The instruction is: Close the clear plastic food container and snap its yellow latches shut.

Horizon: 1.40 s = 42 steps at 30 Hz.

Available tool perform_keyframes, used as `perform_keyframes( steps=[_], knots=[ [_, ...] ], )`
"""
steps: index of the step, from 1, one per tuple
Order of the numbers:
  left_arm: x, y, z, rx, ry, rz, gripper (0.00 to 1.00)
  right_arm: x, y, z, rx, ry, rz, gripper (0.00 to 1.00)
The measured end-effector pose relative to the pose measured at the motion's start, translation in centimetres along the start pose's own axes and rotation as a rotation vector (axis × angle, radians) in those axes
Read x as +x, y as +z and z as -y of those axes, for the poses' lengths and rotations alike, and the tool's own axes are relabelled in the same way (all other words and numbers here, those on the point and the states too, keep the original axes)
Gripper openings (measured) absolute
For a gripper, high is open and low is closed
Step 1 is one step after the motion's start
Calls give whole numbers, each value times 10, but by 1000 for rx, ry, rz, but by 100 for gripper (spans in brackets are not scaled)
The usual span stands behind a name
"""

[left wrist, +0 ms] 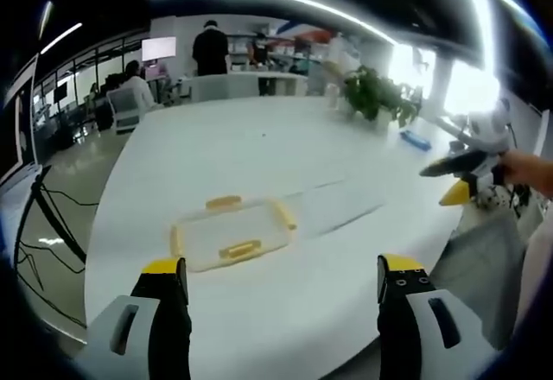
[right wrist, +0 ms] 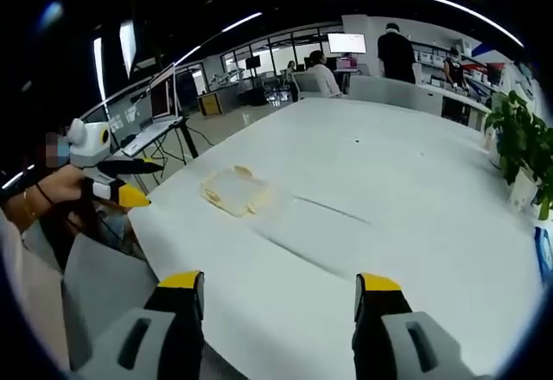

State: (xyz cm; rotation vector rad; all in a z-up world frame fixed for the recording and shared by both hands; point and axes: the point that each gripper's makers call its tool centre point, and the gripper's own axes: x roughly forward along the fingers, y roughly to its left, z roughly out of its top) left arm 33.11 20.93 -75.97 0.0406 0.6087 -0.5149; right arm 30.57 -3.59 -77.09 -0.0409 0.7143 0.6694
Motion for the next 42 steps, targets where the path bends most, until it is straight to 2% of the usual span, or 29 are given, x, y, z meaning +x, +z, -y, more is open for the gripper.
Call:
perform_keyframes(
  steps=[5, 13, 19, 20, 22, 27, 36, 42],
  knots=[
    [0, 2, -6, 0, 2, -1, 87, 12, 8, -3, -26, 21, -7, 70],
    [10, 2, -3, 4, -19, -18, 87, 34, 27, -10, -67, 61, -3, 70],
    [18, 7, -6, 23, -34, -13, 87, 46, 35, -13, -160, 92, -33, 70],
    [19, 7, -5, 49, -48, -25, 87, 49, 34, -13, -188, 98, -52, 70],
    [21, 8, -7, 97, -51, -45, 87, 53, 36, -15, -198, 109, -56, 70],
    [28, 15, -11, 94, -73, -29, 87, 63, 43, -22, -188, 158, -48, 70],
    [36, 11, -16, 126, -83, -59, 87, 80, 54, -30, -254, 194, -65, 70],
    [40, 9, -25, 144, -84, -77, 86, 94, 61, -32, -305, 218, -82, 70]
  ],
)
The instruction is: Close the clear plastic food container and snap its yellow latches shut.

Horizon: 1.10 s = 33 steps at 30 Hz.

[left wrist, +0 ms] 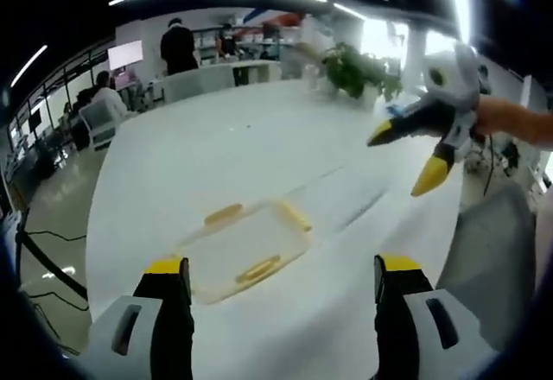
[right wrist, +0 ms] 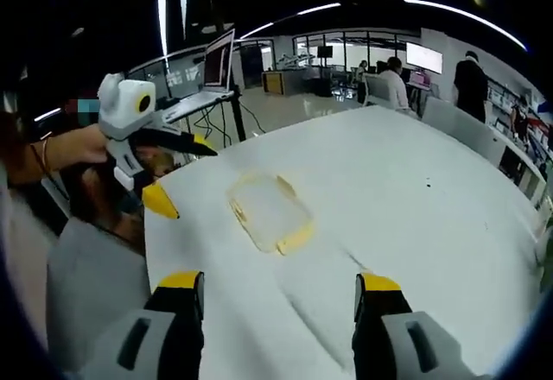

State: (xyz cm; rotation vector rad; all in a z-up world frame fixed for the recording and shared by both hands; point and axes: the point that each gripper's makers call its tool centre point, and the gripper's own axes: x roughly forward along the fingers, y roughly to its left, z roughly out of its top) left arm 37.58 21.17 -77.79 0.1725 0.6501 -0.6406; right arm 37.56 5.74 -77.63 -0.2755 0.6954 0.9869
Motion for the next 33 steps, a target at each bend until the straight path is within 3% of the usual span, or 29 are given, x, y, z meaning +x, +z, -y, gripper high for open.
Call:
perform_keyframes(
  steps=[9, 13, 19, 33],
  knots=[
    [9, -7, -12, 70, -30, -51, 84, 28, 6, -4, -92, 73, -55, 70],
    [20, -16, -16, 70, -42, -78, 84, 43, 14, -7, -70, 120, -45, 70],
    [32, -30, -22, 99, -69, -136, 84, 60, 18, -4, -161, 156, -96, 70],
    [47, -33, -47, 203, -137, -202, 82, 89, 10, -4, -313, 223, -209, 69]
  ],
)
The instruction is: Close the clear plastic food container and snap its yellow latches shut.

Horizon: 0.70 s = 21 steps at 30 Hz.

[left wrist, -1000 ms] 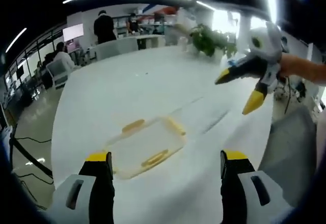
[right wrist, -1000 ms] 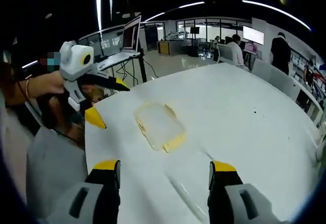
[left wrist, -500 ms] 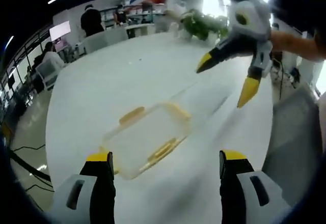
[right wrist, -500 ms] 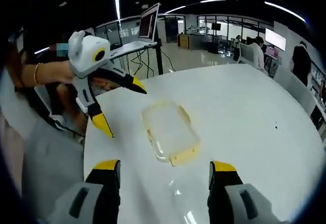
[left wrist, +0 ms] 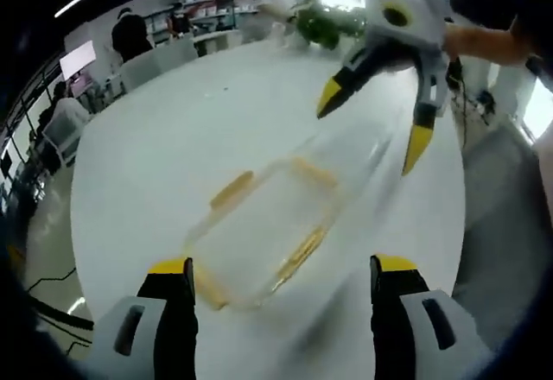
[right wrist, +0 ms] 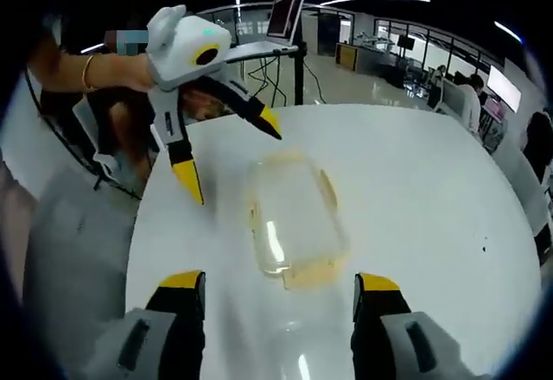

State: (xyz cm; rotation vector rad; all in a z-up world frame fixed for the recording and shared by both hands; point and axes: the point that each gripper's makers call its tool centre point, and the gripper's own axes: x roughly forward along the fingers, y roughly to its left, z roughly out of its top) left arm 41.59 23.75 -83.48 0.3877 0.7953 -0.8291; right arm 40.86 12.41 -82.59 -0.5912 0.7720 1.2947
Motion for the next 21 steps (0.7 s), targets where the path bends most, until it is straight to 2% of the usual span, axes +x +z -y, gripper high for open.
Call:
perform_keyframes(
  steps=[9, 15, 21],
  knots=[
    [6, -1, -16, 82, -14, -39, 79, 27, 2, 11, -16, 44, -40, 69],
    [12, -17, -22, 154, -47, -111, 79, 38, -1, 19, -21, 49, -71, 69],
    [20, -21, -27, 178, -87, -126, 79, 51, -9, 22, -34, 50, -121, 68]
  ],
)
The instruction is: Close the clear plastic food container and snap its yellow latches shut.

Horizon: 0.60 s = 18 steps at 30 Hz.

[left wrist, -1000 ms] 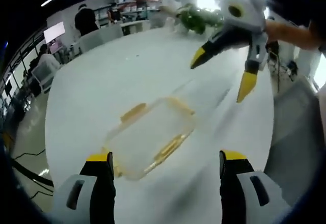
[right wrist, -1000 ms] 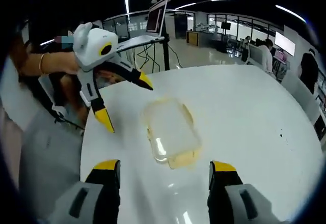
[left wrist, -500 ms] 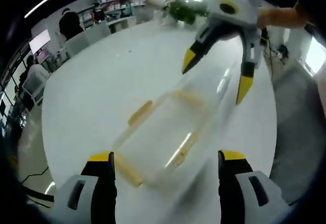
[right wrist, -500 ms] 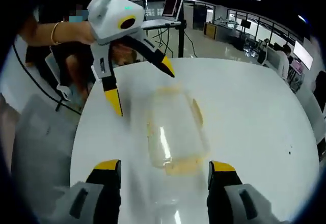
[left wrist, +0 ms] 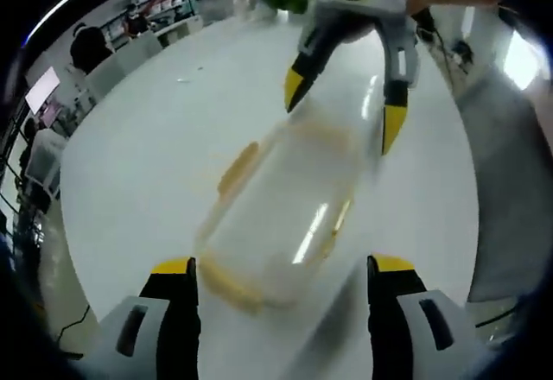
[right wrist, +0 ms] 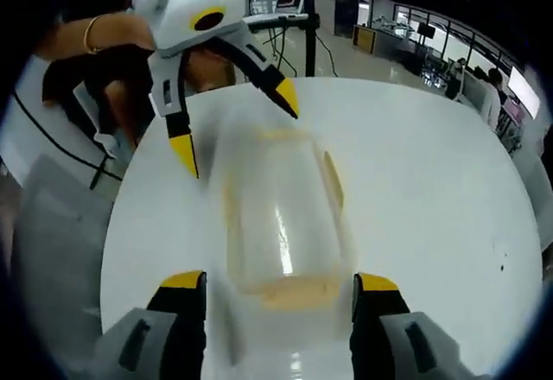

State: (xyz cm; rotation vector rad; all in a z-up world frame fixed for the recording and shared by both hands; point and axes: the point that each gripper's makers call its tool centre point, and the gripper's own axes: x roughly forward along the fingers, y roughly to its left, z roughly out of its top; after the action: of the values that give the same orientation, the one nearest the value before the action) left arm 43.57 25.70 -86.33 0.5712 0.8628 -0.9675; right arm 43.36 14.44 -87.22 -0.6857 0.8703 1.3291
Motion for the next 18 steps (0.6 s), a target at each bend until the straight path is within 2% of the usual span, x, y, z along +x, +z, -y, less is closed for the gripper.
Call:
perform_keyframes(
  steps=[3, 8, 15, 18],
  knots=[
    [4, 2, 0, 6, -30, 0, 78, 6, -3, 1, -11, -3, -25, 68],
    [10, -5, -8, 34, -34, -36, 78, 12, -6, 3, -40, -9, -62, 68],
    [16, -9, -14, 41, -49, -51, 74, 16, -9, 4, -32, -2, -82, 67],
    [18, -14, -14, 73, -54, -74, 74, 16, -8, 6, -41, -8, -91, 66]
  ],
)
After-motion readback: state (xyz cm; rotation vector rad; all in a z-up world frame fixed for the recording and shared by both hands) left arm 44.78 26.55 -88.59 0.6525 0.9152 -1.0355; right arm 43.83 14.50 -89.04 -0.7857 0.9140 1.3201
